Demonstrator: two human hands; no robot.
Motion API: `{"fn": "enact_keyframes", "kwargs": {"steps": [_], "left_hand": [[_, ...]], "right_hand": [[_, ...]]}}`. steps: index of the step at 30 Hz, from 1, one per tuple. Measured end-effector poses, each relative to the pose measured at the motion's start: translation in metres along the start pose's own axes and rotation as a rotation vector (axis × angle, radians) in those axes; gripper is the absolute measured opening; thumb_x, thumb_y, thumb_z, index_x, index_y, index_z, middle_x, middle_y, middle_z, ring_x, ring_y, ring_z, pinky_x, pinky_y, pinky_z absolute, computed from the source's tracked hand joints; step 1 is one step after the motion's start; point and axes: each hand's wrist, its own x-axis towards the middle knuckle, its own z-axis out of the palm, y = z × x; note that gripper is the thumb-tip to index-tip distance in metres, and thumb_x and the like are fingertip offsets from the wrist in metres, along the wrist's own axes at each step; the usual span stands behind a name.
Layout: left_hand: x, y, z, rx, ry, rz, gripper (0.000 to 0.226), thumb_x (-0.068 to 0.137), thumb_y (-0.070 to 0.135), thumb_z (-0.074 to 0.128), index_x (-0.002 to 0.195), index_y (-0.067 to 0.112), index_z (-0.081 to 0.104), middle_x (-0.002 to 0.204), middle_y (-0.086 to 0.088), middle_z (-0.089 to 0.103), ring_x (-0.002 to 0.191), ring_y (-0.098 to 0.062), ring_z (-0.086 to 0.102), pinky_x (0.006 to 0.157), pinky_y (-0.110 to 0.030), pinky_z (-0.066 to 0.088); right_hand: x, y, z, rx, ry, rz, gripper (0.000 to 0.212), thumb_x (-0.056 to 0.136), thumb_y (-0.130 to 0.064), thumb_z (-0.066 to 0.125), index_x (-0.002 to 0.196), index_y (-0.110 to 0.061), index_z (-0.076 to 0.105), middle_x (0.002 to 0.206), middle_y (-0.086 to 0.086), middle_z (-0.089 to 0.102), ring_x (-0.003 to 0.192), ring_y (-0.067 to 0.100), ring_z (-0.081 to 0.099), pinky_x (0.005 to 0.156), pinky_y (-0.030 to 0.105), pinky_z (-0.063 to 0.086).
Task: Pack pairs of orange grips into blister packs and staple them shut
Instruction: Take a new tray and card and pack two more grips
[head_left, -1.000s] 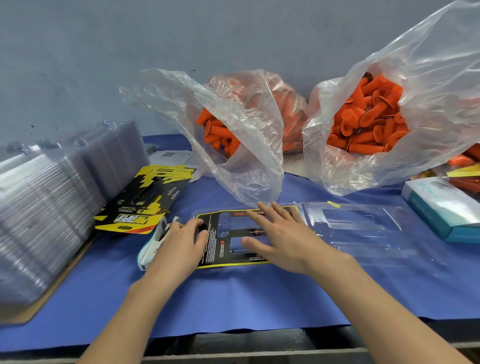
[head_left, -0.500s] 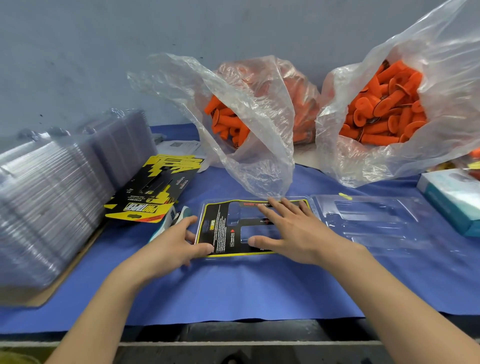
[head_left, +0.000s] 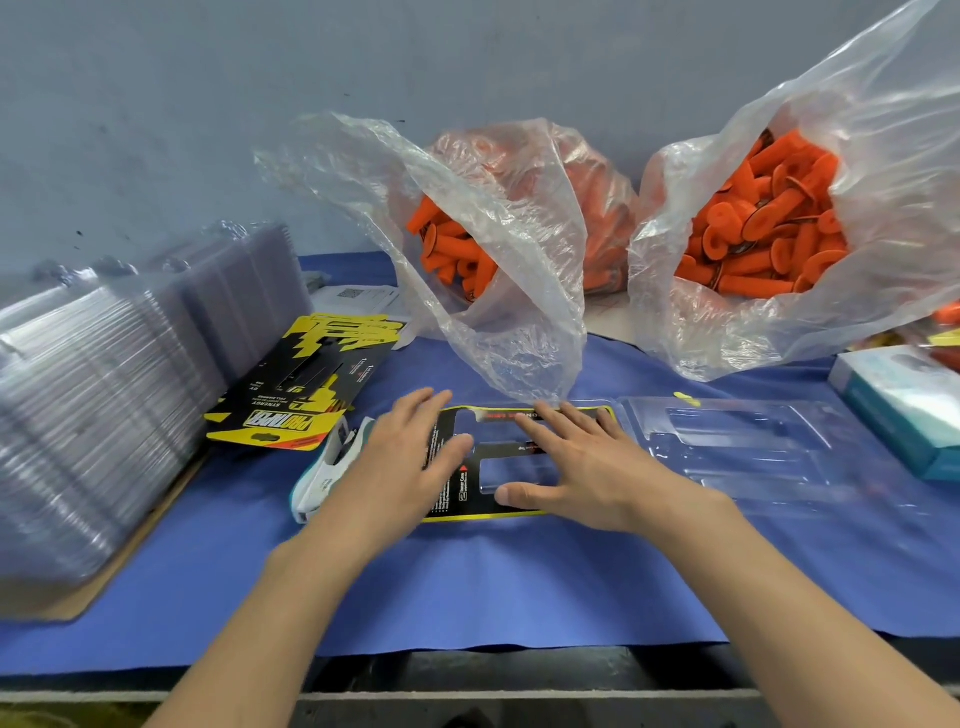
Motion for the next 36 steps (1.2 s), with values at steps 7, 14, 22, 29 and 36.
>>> {"fn": "enact_keyframes", "kwargs": {"steps": [7, 14, 22, 29, 36], "left_hand": [[0.014, -0.002, 0.028, 0.206, -0.306, -0.002, 0.073, 0.1, 0.06, 0.02, 0.158, 0.019, 0.005, 0.166, 0.003, 0.0, 0.152, -0.011, -0.003, 0.121, -0.029, 0.0], [0.01, -0.006, 0.027, 0.241, -0.335, 0.013, 0.079, 0.096, 0.065, 0.016, 0.158, 0.02, -0.003, 0.165, 0.004, -0.007, 0.151, -0.009, -0.008, 0.123, -0.031, 0.0], [0.012, -0.009, 0.026, 0.242, -0.35, 0.016, 0.084, 0.092, 0.07, 0.013, 0.158, 0.021, -0.004, 0.165, 0.005, -0.008, 0.151, -0.008, -0.008, 0.123, -0.03, 0.0], [0.013, -0.014, 0.022, 0.254, -0.332, 0.019, 0.081, 0.094, 0.067, 0.018, 0.158, 0.02, 0.0, 0.166, 0.004, -0.004, 0.152, -0.01, -0.004, 0.123, -0.03, 0.002], [0.015, -0.016, 0.019, 0.263, -0.314, 0.02, 0.082, 0.093, 0.068, 0.02, 0.159, 0.022, 0.004, 0.166, 0.005, -0.001, 0.152, -0.01, -0.001, 0.124, -0.033, 0.006]], "right_hand": [[0.0, -0.001, 0.003, -0.037, -0.039, 0.034, 0.097, 0.081, -0.082, 0.005, 0.156, -0.023, -0.01, 0.165, -0.004, -0.014, 0.151, 0.019, -0.016, 0.121, 0.048, -0.01], [0.0, 0.002, 0.001, -0.055, -0.049, 0.054, 0.078, 0.098, -0.065, 0.009, 0.156, -0.018, -0.01, 0.164, -0.004, -0.016, 0.15, 0.017, -0.017, 0.121, 0.044, -0.011], [-0.009, 0.017, -0.007, -0.157, 0.017, 0.024, 0.057, 0.107, -0.04, 0.012, 0.158, -0.019, -0.001, 0.166, -0.002, -0.006, 0.152, 0.024, -0.007, 0.122, 0.04, -0.007], [-0.027, 0.044, -0.012, -0.175, 0.092, 0.012, 0.054, 0.107, -0.041, 0.024, 0.157, -0.033, 0.005, 0.165, -0.01, -0.003, 0.152, 0.022, -0.006, 0.121, 0.049, 0.0], [-0.038, 0.06, -0.021, 0.122, 0.099, 0.052, 0.05, 0.105, -0.043, 0.031, 0.154, -0.035, 0.024, 0.163, -0.018, 0.009, 0.152, 0.016, -0.003, 0.122, 0.037, 0.004]]}}
